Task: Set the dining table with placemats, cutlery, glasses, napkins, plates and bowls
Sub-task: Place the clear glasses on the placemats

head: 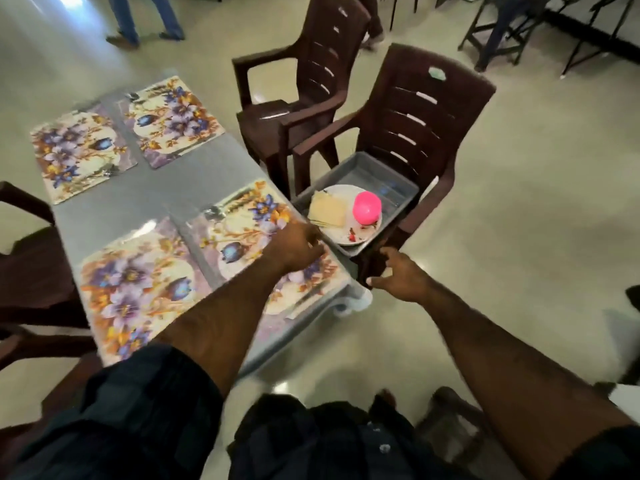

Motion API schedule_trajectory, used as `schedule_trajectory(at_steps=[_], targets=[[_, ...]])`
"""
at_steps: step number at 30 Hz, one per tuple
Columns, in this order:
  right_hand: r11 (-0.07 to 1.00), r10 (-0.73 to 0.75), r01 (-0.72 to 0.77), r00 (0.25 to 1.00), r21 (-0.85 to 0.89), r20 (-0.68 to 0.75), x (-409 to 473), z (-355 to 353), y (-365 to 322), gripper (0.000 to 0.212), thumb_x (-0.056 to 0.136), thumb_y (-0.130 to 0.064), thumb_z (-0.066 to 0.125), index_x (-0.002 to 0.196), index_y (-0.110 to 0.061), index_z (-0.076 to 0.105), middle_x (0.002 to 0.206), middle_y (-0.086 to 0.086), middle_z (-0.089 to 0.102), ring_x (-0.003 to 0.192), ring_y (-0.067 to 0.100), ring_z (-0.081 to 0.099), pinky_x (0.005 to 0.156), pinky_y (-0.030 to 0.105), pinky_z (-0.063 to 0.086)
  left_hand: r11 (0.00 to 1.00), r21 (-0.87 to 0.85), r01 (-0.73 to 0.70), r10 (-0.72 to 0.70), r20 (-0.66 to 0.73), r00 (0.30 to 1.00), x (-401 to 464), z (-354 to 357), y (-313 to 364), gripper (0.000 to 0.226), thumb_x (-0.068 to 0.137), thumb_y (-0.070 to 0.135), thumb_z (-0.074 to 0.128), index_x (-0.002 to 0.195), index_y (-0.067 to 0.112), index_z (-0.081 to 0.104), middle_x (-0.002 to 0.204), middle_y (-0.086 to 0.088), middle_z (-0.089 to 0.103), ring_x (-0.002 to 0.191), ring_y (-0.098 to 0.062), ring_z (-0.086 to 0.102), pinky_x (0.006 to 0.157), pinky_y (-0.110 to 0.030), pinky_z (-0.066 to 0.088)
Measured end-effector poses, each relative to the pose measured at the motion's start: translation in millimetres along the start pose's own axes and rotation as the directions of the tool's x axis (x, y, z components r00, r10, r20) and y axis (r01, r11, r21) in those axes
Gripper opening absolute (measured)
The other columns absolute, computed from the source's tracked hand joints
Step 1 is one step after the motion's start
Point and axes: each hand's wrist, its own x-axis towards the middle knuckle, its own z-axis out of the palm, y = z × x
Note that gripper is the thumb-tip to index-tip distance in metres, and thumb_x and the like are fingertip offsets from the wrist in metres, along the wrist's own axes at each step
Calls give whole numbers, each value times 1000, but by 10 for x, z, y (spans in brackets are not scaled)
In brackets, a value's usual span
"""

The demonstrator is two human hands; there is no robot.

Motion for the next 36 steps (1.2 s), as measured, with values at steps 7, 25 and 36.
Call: schedule_trajectory(at_steps=[7,25,36], targets=[[989,93,-85,994,-123,65,603,-700,589,91,82,-50,84,155,-21,38,144,18,52,127,31,59,105,39,50,994,-79,81,-71,122,990,823,692,430,40,83,56,67,107,25,75,105,1,77,96,-23,72,85,-37,59],[955,199,-129,947,-269,253,3372,-1751,947,69,86,-35,80,145,-20,49,119,3,66,107,22,67,94,34,54,860,-304,410,-370,182,911,3208,1248,123,29,94,42,70,116,25,75,114,1,77,105,-24,70,93,-38,58],[741,148,199,883,-641,445,5840,-1731,1321,57,93,-37,65,145,-19,50,131,14,66,119,35,65,94,40,55,807,-297,511,-502,111,858,5081,1711,319,24,94,31,62,116,26,71,109,-7,77,102,-33,70,86,-35,56]])
